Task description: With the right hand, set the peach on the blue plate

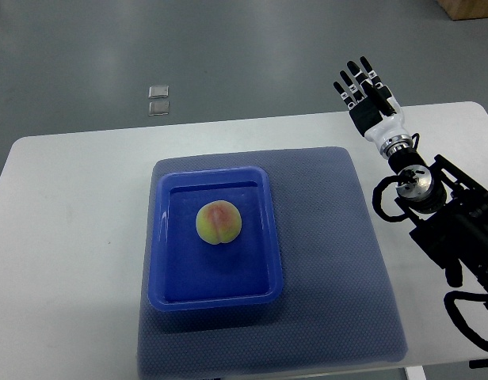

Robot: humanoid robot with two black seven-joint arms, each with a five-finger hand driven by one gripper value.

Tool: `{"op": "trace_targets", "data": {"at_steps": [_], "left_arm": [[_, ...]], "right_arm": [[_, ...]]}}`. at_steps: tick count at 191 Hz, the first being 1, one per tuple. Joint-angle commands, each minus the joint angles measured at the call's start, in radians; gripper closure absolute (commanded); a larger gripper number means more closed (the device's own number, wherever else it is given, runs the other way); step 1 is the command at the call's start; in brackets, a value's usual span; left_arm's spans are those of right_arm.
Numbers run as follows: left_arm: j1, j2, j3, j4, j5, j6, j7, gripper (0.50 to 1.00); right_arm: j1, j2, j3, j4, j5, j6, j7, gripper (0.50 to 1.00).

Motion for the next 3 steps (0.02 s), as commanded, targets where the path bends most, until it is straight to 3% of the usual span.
{"op": "trace_targets", "data": {"at_steps": [1,3], "left_arm": [[0.0,0.0,0.0,0.0,0.0,0.0,-0.001,0.5],[0.0,0.0,0.0,0.0,0.0,0.001,0.0,0.5]], "right_arm": [[-0.001,0.001,-0.001,0.001,0.0,0.003,0.0,0.57],[-0.001,0.001,-0.001,0.001,-0.002,0.001,0.0,0.57]]}}
